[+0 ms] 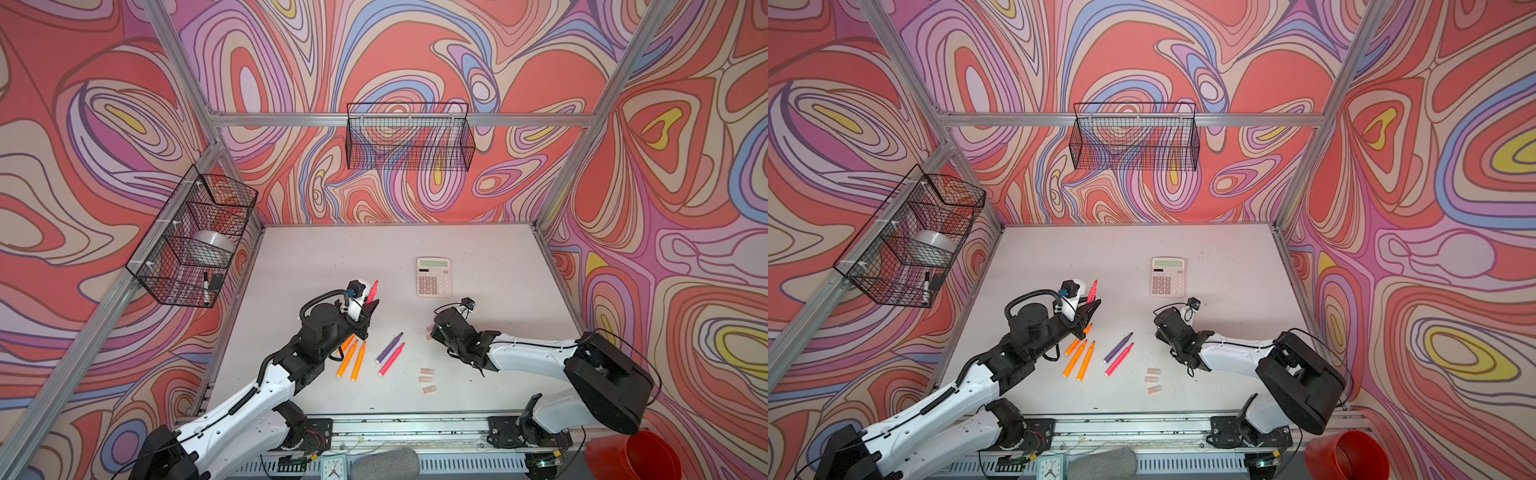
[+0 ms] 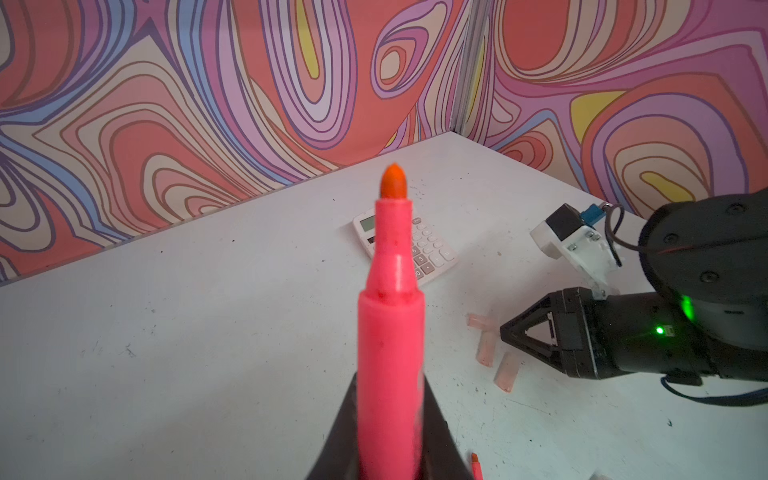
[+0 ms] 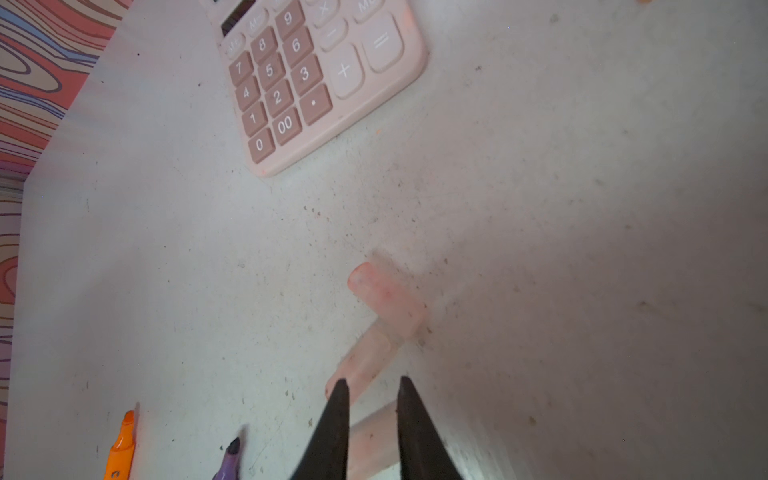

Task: Insert the pens into the pen caps
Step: 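Raise the pink pen upright with the left gripper while the right gripper nears the caps, then lower the right gripper onto a pink cap near the calculator and grasp it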

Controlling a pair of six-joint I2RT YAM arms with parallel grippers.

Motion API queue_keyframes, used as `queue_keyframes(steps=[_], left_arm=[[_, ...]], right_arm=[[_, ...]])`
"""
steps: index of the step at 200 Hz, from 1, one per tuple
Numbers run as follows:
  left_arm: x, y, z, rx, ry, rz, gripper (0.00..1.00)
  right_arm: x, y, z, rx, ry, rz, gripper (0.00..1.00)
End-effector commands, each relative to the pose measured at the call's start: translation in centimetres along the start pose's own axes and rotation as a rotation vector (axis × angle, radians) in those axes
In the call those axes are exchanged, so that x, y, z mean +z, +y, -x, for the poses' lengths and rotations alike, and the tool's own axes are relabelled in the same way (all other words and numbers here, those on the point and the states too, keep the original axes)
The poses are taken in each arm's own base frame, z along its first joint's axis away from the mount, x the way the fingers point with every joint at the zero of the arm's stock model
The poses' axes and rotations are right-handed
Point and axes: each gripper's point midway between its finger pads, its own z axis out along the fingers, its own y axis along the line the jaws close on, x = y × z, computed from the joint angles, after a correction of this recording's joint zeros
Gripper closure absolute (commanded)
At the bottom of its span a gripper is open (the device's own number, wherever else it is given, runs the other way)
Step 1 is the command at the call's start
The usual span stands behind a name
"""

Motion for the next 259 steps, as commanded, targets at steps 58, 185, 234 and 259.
queue_keyframes(steps=[58, 185, 234, 259], left_arm=[[-1.3, 1.2, 0.7, -0.003, -0.081, 0.065, 1.00], [-2.0, 0.8, 0.5, -0.009, -0.093, 0.041, 1.00], [-1.7, 1.2, 0.3, -0.009, -0.086, 0.062, 1.00], [-1.5, 1.1, 0.1, -0.011, -0.076, 0.062, 1.00]], right_arm=[[1.8, -0.8, 0.7, 0.018, -0.038, -0.033, 0.71], [5.8, 1.7, 2.3, -0.090, -0.022, -0.096, 0.55], [7.9, 2.7, 1.4, -0.213, 0.062, -0.159, 0.57], [8.5, 3.6, 1.3, -0.260, 0.090, -0.167, 0.59]])
